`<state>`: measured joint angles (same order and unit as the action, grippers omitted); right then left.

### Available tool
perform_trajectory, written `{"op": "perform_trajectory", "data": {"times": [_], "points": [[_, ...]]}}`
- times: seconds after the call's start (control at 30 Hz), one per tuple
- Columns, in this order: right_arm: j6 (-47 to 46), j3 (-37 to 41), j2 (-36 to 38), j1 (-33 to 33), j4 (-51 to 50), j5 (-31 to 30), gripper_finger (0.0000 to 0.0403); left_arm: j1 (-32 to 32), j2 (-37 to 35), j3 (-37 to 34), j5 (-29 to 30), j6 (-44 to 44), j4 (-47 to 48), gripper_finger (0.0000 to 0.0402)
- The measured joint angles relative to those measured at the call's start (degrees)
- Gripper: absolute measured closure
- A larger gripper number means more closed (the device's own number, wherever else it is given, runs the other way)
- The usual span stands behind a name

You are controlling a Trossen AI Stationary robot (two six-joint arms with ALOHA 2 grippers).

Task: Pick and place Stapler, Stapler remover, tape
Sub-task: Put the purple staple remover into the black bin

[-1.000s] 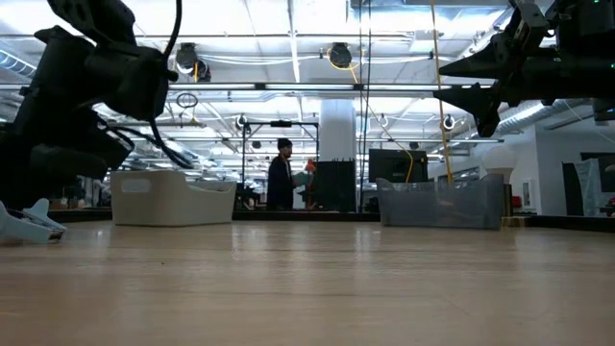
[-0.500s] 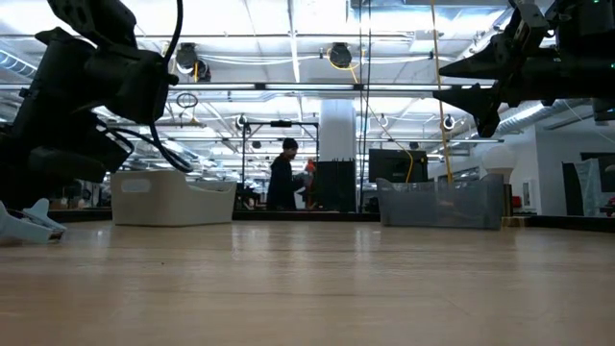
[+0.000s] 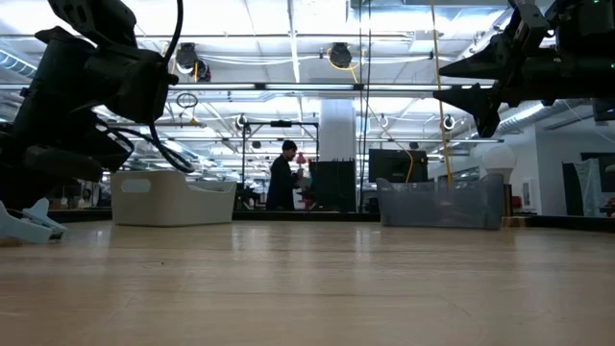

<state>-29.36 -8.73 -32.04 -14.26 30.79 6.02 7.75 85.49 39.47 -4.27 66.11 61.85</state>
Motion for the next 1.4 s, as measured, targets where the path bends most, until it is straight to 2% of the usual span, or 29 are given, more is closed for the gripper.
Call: {"op": "perform_trajectory", "data": {"times": [0.3, 0.57, 0.87, 1.0, 1.17, 1.3, 1.4], "points": [[-0.1, 0.0, 0.0, 0.0, 0.0, 0.0, 0.0222, 0.0, 0.0, 5.7, 4.8, -3.1, 7.1, 0.037], [-0.1, 0.0, 0.0, 0.0, 0.0, 0.0, 0.0222, 0.0, 0.0, 12.5, 5.4, -4.8, 12.5, 0.0371], [-5.8, 0.0, 0.0, 0.0, 0.2, 0.0, 0.0222, 0.0, 0.0, 26.7, 7.4, -9.9, 12.6, 0.0367], [-8.1, 0.0, 0.0, 0.0, 0.2, 0.0, 0.0222, 0.0, 0.0, 33.5, 10.6, -15.1, 7.4, 0.0372], [-9.0, 0.0, 0.0, 0.0, 0.2, 0.0, 0.0222, -0.4, 0.0, 37.7, 11.3, -22.5, -6.1, 0.0371], [-8.8, 0.0, 0.0, 0.0, 0.4, -1.0, 0.0222, -1.4, 0.0, 37.7, 8.4, -28.5, -17.6, 0.0371], [-8.4, 0.0, 0.0, 0.0, 1.3, -4.8, 0.0222, -2.4, 0.0, 37.7, 5.3, -32.3, -24.0, 0.0372]]}}
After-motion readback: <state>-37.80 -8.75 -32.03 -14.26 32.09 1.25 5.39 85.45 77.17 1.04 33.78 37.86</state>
